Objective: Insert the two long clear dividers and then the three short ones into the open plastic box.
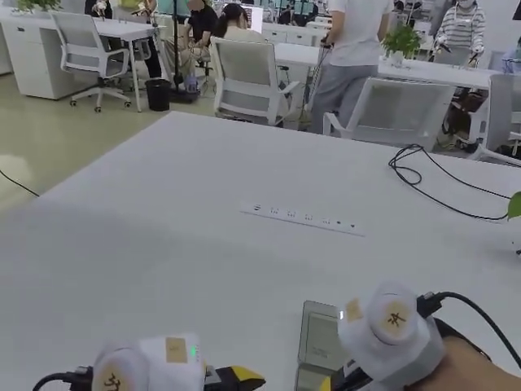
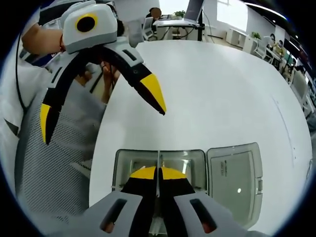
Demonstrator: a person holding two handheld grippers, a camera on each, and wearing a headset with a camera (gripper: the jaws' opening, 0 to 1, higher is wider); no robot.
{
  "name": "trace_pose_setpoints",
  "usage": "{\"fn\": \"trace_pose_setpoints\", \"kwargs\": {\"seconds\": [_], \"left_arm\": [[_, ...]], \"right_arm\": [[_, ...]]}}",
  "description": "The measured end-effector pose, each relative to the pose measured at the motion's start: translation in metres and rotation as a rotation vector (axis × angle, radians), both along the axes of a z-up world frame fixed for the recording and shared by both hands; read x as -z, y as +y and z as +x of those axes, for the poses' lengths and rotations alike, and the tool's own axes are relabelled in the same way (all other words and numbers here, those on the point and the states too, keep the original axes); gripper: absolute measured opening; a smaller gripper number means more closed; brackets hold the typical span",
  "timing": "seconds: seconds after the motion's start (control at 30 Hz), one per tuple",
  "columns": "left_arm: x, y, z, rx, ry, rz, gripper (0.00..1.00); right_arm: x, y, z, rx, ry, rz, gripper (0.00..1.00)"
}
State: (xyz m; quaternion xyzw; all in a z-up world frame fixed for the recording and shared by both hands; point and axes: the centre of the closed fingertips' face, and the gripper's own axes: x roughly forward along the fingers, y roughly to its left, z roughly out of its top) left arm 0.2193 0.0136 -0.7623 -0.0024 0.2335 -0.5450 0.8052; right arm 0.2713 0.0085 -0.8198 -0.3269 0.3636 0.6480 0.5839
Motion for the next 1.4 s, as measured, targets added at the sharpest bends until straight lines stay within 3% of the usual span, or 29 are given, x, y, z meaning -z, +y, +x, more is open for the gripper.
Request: {"fn": "trace_pose_setpoints", "kwargs": {"seconds": [0.17,0.6,0.93,1.2,1.4], "left_arm": [[-0.001,0.0,0.0,-0.001,0.002,-0.001,1.0],[0.0,0.002,0.0,-0.001,0.003,0.013,1.0],[-0.001,0.002,0.0,0.002,0.005,0.015,1.0],[-0.001,0.003,0.0,0.003,0.007,0.024,1.0],[-0.001,0.004,0.0,0.0,0.007,0.028,1.0]], "right_arm": [[0.005,0.001,0.0,-0.008,-0.006,-0.028,0.03],[0.004,0.0,0.001,0.023,0.003,-0.004,0.04],[-0.017,-0.001,0.004,0.082,0.027,0.063,0.15],[-0.042,-0.007,0.009,0.158,0.053,0.163,0.23],[-0.056,-0.015,0.008,0.18,0.064,0.204,0.3]]}}
